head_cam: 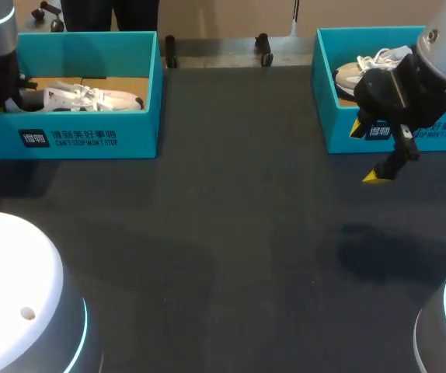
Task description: Take the shoe out of the shoebox, open the shoe tongue, remove and reinsert the insole, then place the shoe into the shoebox
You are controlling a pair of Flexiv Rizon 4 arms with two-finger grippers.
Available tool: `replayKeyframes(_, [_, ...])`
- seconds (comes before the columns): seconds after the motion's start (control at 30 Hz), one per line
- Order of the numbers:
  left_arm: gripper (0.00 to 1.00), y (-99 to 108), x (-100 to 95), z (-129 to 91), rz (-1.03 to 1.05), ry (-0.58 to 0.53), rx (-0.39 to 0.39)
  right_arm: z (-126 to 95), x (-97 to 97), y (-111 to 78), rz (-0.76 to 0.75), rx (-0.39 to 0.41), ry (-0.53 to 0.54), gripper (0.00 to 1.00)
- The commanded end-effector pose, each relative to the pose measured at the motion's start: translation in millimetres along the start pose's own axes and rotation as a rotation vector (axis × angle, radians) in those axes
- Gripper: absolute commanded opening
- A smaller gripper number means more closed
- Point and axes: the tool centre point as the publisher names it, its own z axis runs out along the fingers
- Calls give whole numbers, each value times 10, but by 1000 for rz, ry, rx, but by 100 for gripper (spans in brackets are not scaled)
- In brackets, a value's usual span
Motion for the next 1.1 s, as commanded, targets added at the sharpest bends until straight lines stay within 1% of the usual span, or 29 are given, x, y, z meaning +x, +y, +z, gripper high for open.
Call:
replayKeyframes(0.03, [0,-15,5,-1,1,2,-2,14,-14,11,1,3,2,100])
replayKeyframes(0.33, [0,-22,-20,93,11,13,-1,14,-14,11,1,3,2,100])
replayKeyframes(1.03, [0,-5,-61,310,25,55,43,14,-14,11,1,3,2,100])
replayKeyframes(1.1, [17,-4,-64,316,25,56,45,14,-14,11,1,3,2,100])
